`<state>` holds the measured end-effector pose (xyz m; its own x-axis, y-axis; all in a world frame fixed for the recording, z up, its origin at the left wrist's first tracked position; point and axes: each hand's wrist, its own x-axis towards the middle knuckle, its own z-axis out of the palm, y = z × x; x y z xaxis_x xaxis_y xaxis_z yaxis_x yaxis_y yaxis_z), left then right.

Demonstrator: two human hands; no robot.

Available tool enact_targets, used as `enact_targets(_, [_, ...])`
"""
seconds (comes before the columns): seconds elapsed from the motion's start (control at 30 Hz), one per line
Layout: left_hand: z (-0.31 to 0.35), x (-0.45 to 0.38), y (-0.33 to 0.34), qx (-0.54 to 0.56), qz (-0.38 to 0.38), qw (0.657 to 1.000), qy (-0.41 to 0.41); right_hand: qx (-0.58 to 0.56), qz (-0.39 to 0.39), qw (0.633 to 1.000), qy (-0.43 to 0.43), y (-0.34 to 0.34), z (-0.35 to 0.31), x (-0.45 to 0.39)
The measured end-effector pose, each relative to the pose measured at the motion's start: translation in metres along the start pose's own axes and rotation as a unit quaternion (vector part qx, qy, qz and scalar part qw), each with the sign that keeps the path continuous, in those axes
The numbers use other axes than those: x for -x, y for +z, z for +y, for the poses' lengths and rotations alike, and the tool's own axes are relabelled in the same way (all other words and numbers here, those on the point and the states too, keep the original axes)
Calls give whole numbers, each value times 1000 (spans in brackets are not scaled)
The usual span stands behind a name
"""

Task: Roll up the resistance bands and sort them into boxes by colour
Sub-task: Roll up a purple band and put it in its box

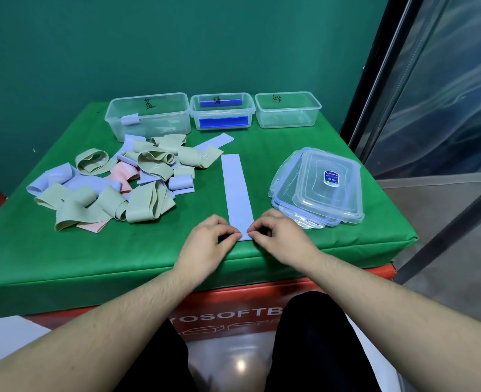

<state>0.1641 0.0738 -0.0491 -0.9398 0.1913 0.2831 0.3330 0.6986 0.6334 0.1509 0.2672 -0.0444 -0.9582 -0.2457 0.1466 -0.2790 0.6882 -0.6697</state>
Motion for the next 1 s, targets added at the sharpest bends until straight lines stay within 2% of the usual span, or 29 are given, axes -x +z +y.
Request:
enact_targets(0.2, [-2,2,-4,-72,-13,994,76,101,0,991,-90,0,4,8])
enact_targets(0.3, [1,-1,-5,-84,-23,992,88,132,2,984,-121,-1,3,7])
enact_targets(0.53, [1,-11,-8,-56,-52,996,41,72,-11,996,-56,-4,-1,-3])
enact_targets(0.73, [5,-14,-6,-45,-40,998,13,27,-29,999,-10,-7,-7,-9])
enact_targets(0.87, [5,-12,-4,-69,-45,996,35,61,-30,997,-27,-6,-6,-7])
enact_targets(1.0, [5,-11,-5,-92,-50,993,55,107,-14,991,-80,-5,-2,-3])
